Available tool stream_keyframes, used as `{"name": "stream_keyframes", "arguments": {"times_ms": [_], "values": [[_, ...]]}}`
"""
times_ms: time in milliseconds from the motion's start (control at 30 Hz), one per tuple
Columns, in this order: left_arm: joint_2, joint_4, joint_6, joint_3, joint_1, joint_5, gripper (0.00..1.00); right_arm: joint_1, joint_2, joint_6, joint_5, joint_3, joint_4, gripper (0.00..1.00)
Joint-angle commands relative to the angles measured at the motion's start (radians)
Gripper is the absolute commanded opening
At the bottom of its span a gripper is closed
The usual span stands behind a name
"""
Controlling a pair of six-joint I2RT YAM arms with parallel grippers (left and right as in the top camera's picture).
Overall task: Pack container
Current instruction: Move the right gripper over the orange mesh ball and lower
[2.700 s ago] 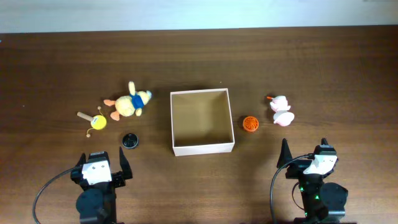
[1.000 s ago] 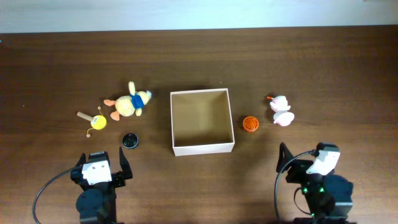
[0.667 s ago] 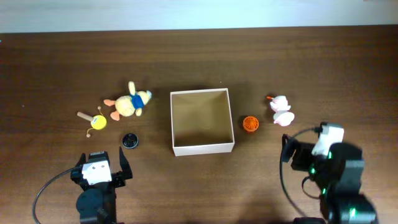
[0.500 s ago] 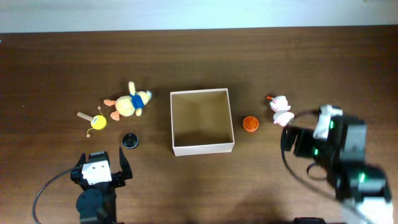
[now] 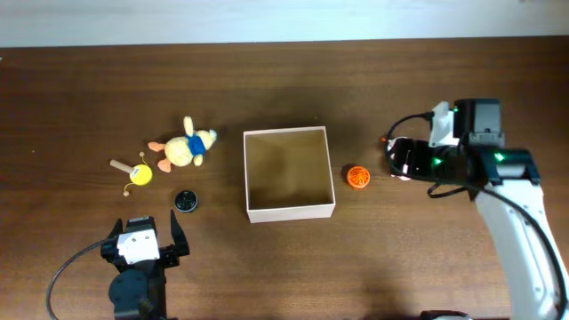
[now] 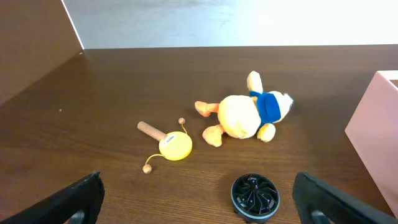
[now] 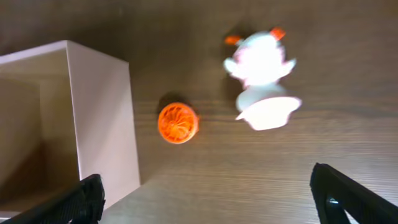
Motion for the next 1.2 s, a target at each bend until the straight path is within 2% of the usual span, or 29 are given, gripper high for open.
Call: {"name": "stream_keyframes", "arguments": {"times_ms": [0,400,700,900,1167], "values": [[-0.006,0.0,0.016,-0.004,0.002,-0.008,0.99,0.024,0.074,0.035,-0.083,0.019,0.008,0.95],[-0.006,0.0,0.016,-0.004,0.002,-0.008,0.99,0.172,0.303,0.034,-0.036,0.019,0.087,0.93],[-0.006,0.0,0.016,-0.004,0.002,-0.008,0.99,0.223,0.344,-0.012,0.119,0.018,0.089,0.94],[-0.006,0.0,0.016,-0.004,0.002,-0.008,0.99,0.223,0.347,-0.077,0.129,0.004,0.122,0.94],[-0.006,0.0,0.016,-0.004,0.002,-0.008,0.99,0.224,0.409,-0.083,0.116,0.001,0.153,0.93]]}}
